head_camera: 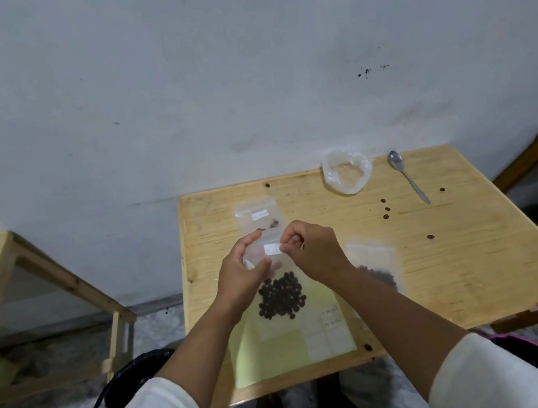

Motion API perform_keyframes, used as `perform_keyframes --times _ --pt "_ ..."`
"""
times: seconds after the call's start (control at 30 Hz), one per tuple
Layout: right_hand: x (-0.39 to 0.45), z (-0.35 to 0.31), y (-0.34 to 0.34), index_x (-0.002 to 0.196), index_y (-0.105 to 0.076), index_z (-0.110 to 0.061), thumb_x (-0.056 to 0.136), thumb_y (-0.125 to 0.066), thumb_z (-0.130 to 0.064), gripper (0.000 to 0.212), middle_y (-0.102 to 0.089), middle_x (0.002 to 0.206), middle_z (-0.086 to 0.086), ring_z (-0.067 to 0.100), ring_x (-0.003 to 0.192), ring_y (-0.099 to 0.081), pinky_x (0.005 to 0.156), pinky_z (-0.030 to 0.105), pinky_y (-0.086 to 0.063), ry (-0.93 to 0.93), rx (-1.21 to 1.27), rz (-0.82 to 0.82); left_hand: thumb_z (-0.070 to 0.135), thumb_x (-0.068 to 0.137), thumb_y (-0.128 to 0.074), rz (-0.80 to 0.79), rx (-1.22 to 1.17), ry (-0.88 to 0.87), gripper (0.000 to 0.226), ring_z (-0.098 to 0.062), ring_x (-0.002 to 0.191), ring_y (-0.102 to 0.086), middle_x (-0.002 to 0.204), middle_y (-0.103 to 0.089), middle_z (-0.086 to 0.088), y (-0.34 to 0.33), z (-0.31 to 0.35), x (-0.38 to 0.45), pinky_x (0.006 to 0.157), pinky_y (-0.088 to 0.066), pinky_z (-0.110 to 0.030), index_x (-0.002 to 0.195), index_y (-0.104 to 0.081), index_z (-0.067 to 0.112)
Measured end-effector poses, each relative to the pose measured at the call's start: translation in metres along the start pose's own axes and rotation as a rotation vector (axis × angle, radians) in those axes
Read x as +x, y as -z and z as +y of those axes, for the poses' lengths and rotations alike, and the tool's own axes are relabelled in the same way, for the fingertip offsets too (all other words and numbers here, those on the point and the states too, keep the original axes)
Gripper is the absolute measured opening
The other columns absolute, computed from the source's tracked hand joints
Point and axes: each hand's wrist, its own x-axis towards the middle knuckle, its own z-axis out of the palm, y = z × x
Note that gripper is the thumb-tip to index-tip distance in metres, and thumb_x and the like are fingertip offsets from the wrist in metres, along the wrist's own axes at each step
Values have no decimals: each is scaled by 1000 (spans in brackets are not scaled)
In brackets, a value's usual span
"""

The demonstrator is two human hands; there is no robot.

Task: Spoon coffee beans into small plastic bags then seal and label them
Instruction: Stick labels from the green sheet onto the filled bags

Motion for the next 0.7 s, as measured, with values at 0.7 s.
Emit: perform_keyframes --times 0.7 --pt "-9 -14 -21 97 -71 -6 74 -60 10 30 -47 66 9 23 61 -47 46 28 -43 342 -278 135 22 89 -62 212 -4 -37 28 -11 113 -53 118 -60 13 3 21 5 97 -44 -33 113 -59 36"
